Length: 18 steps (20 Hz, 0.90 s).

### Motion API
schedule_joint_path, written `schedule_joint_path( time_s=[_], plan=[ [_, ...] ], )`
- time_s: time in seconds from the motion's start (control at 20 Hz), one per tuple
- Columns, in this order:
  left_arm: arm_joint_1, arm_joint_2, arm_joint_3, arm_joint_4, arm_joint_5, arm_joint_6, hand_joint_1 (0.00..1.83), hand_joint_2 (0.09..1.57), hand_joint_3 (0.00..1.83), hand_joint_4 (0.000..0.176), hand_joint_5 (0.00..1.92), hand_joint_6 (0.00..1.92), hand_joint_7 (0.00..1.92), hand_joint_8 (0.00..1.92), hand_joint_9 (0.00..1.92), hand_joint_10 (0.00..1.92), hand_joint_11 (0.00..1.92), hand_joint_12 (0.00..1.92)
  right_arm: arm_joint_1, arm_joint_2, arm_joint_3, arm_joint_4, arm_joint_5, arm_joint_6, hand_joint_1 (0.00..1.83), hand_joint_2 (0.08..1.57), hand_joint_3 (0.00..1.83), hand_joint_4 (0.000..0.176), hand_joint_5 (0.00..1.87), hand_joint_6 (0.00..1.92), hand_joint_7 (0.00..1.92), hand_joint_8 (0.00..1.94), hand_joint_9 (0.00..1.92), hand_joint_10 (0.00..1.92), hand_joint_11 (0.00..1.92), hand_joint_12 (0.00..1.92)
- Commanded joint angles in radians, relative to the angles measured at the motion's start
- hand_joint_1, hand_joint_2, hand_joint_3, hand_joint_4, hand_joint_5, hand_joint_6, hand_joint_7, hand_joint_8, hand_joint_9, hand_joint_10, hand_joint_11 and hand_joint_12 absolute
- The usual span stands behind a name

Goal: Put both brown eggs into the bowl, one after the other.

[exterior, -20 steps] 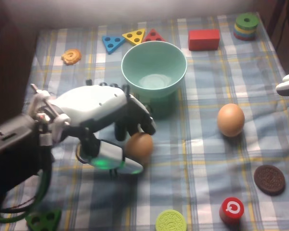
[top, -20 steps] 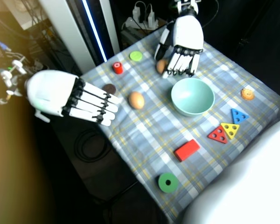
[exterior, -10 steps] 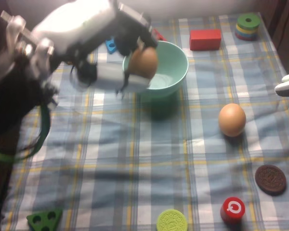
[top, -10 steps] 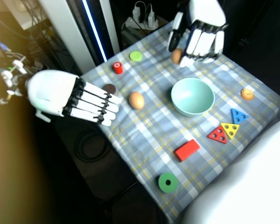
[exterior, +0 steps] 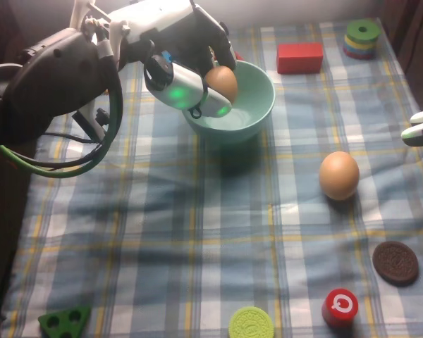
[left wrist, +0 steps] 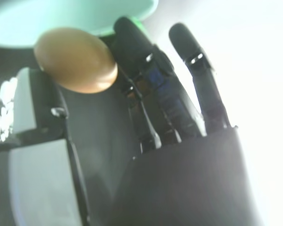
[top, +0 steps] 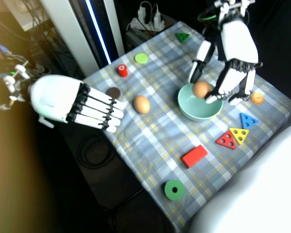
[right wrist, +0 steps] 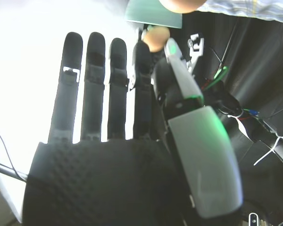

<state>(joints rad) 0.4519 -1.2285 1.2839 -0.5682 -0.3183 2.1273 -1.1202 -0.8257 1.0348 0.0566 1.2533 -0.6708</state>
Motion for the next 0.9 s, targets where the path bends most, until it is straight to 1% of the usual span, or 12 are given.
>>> schedule_joint_path(
  time_s=[0.0,0.1,0.15,0.2,0.25,0.3,0.35,0.4,0.6,0.75,0.8,0.85],
  plan=[
    [-0.02,-0.004,0.003,0.007,-0.096,-0.002,1.21,1.14,0.0,0.0,0.95,0.93,0.91,1.2,0.88,0.67,0.24,1.34,0.004,0.004,0.005,0.02,0.123,0.006,0.74,1.38,0.0,0.0,0.77,0.0,0.72,0.0,0.7,0.0,0.37,0.78],
    [-0.021,-0.005,-0.001,0.013,-0.104,-0.002,1.22,1.1,0.0,0.039,1.02,0.94,1.01,0.92,0.97,0.28,0.26,1.1,0.004,0.004,0.005,0.02,0.123,0.006,0.72,1.37,0.0,0.0,0.77,0.0,0.72,0.0,0.69,0.0,0.37,0.78],
    [-0.021,-0.005,-0.003,0.016,-0.106,-0.002,1.22,1.1,0.0,0.03,1.03,0.96,1.01,0.89,0.96,0.13,0.21,0.99,0.004,0.004,0.005,0.02,0.123,0.006,0.71,1.37,0.0,0.0,0.77,0.0,0.72,0.0,0.7,0.0,0.39,0.76],
    [-0.022,-0.005,-0.007,0.023,-0.108,-0.002,1.1,1.1,0.0,0.058,1.0,0.95,0.96,0.35,0.93,0.05,0.2,0.95,0.004,0.004,0.005,0.02,0.123,0.006,0.74,1.37,0.0,0.0,0.77,0.0,0.72,0.0,0.7,0.0,0.39,0.75],
    [-0.023,-0.005,-0.01,0.029,-0.109,-0.002,1.02,1.01,0.0,0.014,0.87,0.37,0.89,0.11,0.85,0.01,0.2,0.95,0.004,0.003,0.005,0.02,0.123,0.006,0.74,1.37,0.0,0.0,0.77,0.0,0.73,0.0,0.69,0.0,0.39,0.72],
    [-0.023,-0.004,-0.012,0.033,-0.11,-0.002,1.04,0.96,0.0,0.0,0.89,0.12,0.88,0.03,0.82,0.0,0.19,0.98,0.004,0.003,0.005,0.02,0.123,0.006,0.74,1.37,0.0,0.0,0.76,0.0,0.73,0.0,0.69,0.0,0.39,0.7],
    [-0.023,-0.004,-0.013,0.035,-0.11,-0.002,1.0,0.94,0.0,0.002,0.85,0.04,0.82,0.01,0.77,0.0,0.15,0.96,0.004,0.002,0.005,0.02,0.123,0.006,0.76,1.37,0.0,0.0,0.76,0.0,0.73,0.0,0.69,0.0,0.39,0.69],
    [-0.023,-0.004,-0.014,0.035,-0.11,-0.002,0.96,0.95,0.0,0.027,0.82,0.02,0.77,0.0,0.72,0.0,0.1,0.94,0.004,0.001,0.005,0.02,0.123,0.006,0.77,1.37,0.0,0.0,0.76,0.0,0.73,0.0,0.69,0.0,0.38,0.69],
    [-0.016,0.009,-0.032,0.039,-0.123,-0.002,0.95,0.97,0.0,0.004,0.8,0.0,0.74,0.0,0.71,0.0,0.12,1.06,0.004,0.0,0.005,0.021,0.124,0.007,0.77,1.36,0.0,0.0,0.76,0.0,0.73,0.0,0.69,0.0,0.39,0.69],
    [0.011,0.041,-0.082,0.035,-0.198,-0.007,0.91,0.98,0.0,0.001,0.82,0.0,0.75,0.0,0.69,0.0,0.07,1.15,0.006,-0.001,0.005,0.021,0.124,0.007,0.78,1.36,0.0,0.0,0.76,0.0,0.72,0.0,0.69,0.0,0.39,0.7],
    [0.02,0.059,-0.107,0.052,-0.233,-0.028,0.93,0.96,0.0,0.006,0.78,0.0,0.71,0.0,0.67,0.0,0.03,1.13,0.009,-0.001,0.005,0.02,0.124,0.007,0.77,1.36,0.0,0.0,0.76,0.0,0.72,0.0,0.69,0.0,0.39,0.71],
    [0.033,0.083,-0.136,0.082,-0.276,-0.068,0.93,0.94,0.0,0.05,0.66,0.0,0.63,0.0,0.61,0.0,0.01,1.09,0.015,-0.001,0.007,0.019,0.125,0.007,0.79,1.36,0.0,0.0,0.75,0.0,0.71,0.0,0.69,0.0,0.39,0.72]
  ],
)
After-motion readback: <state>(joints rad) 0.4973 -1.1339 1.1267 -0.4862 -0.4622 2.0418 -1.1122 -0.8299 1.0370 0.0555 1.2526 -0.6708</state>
